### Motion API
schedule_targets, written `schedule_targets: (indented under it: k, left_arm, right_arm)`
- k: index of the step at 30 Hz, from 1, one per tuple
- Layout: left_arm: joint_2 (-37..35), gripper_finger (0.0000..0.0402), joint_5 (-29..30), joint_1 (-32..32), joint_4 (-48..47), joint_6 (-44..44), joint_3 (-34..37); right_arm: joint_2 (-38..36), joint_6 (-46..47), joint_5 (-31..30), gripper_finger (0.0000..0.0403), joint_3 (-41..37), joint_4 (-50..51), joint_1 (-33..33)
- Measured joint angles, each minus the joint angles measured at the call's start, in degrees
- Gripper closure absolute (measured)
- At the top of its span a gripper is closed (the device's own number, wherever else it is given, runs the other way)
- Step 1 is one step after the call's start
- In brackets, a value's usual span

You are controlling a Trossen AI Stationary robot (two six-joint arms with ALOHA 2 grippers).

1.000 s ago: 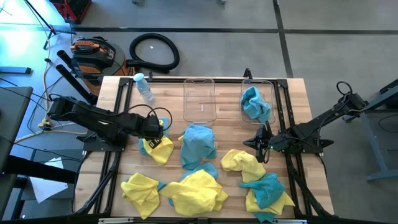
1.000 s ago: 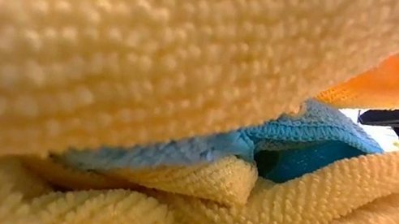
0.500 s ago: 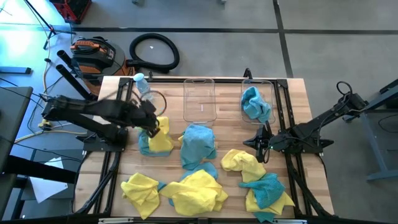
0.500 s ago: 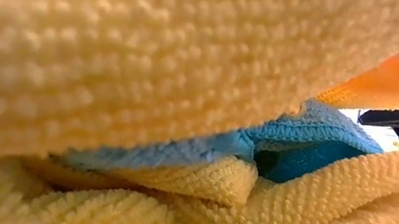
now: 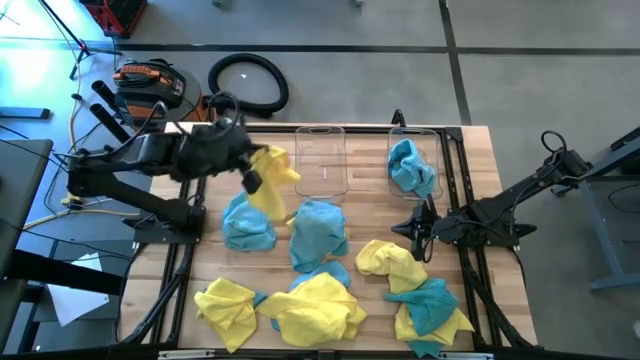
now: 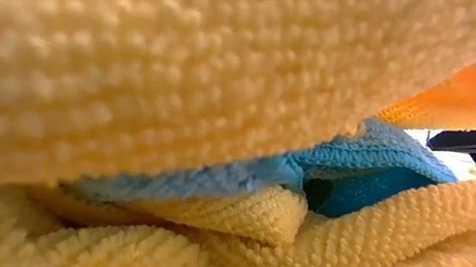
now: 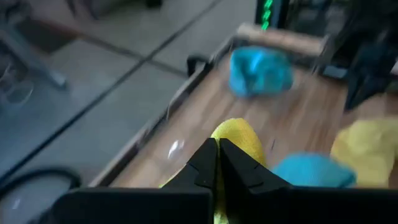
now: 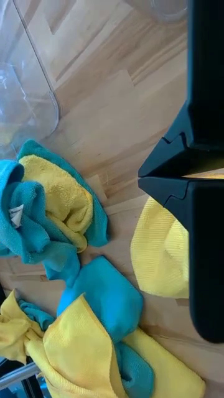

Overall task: Sort microfiber towel by color & place in baskets
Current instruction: Put the yellow towel into the left transparent bin

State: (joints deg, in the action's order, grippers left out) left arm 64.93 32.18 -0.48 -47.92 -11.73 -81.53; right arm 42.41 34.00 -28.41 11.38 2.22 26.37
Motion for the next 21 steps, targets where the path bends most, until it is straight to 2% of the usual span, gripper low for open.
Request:
schedule_targets:
  k: [5, 11, 17, 21]
  left_arm:
    - [4.51, 0.0401, -9.86, 7.97, 9.42, 8.50, -1.70]
    - [13.74, 0.0401, -16.56, 15.47, 9.74, 10.91, -10.45]
    - [21.91, 0.0401, -18.75, 19.88, 9.61, 14.85, -18.23]
    - [26.05, 0.0401, -23.63, 22.46, 9.65, 14.85, -22.17]
  right_arm:
    - [0.00, -0.02, -1.11, 0.0402, 0.00, 0.13, 0.00]
    - [0.00, -0.28, -1.11, 0.0402, 0.00, 0.13, 0.00]
    - [0.00, -1.80, -1.11, 0.0402, 0.00, 0.15, 0.00]
    - [0.00, -2.04, -1.08, 0.0402, 0.00, 0.23, -0.02]
